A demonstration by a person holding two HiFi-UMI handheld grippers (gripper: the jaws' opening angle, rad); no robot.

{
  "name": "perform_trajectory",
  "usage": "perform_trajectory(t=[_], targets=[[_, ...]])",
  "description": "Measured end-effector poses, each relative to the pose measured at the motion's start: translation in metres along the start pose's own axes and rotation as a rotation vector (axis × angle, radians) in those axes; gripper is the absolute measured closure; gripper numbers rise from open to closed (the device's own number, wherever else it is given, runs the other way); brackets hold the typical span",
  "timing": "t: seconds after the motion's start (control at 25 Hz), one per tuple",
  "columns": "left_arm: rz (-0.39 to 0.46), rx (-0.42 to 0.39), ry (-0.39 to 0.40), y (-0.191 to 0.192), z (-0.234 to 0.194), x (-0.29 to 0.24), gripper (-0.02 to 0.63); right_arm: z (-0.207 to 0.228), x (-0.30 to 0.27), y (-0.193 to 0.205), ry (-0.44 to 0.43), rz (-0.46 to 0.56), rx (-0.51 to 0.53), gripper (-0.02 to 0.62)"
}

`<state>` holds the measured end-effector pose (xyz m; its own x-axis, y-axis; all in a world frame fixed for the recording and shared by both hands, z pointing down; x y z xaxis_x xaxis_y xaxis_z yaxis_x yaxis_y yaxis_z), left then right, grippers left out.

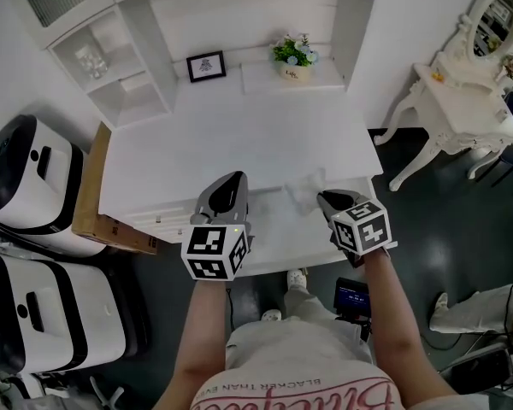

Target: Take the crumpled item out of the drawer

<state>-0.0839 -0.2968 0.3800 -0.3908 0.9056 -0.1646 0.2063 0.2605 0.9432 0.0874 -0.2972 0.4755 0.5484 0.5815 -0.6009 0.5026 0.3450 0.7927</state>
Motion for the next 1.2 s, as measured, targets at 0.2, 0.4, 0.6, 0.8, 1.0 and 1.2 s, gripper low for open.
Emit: perform_trajectory(t=[0.2, 0.4, 0.6, 0.8, 1.0, 1.2], targets=[[0.078, 0.005, 0.026, -0.033, 0.012, 0.007, 0.598, 0.006, 0.036, -0.035, 0.077, 0.119, 0.004, 0.574], [0.127, -0.049, 0.054, -0.060, 0.028, 0.013, 0.598, 0.011, 0.071, -0.067, 0.150, 0.221, 0.035, 0.574], [0.191, -0.111, 0.075, -0.088, 0.042, 0.020, 0.598, 0.014, 0.110, -0.104, 0.234, 0.323, 0.103, 0.574], [0.273, -0.148, 0.099, -0.117, 0.059, 0.027, 0.598, 0.016, 0.153, -0.141, 0.343, 0.433, 0.174, 0.577], [0.347, -0.186, 0.120, -0.143, 0.073, 0.037, 0.598, 0.017, 0.189, -0.167, 0.423, 0.517, 0.222, 0.577], [0.415, -0.221, 0.124, -0.163, 0.083, 0.047, 0.598, 0.024, 0.213, -0.177, 0.475, 0.568, 0.231, 0.578]])
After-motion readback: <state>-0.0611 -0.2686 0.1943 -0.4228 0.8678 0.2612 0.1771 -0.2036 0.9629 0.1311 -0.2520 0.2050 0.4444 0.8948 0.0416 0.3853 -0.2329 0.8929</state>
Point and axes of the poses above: the fingertips, and each gripper's own axes: x backward along the fingers, z to its right, y out of its underside, the point moved 1 cm from there along x, backward along the fingers, and after that the axes turned 13 degrees about x, right-handed, at the moved point
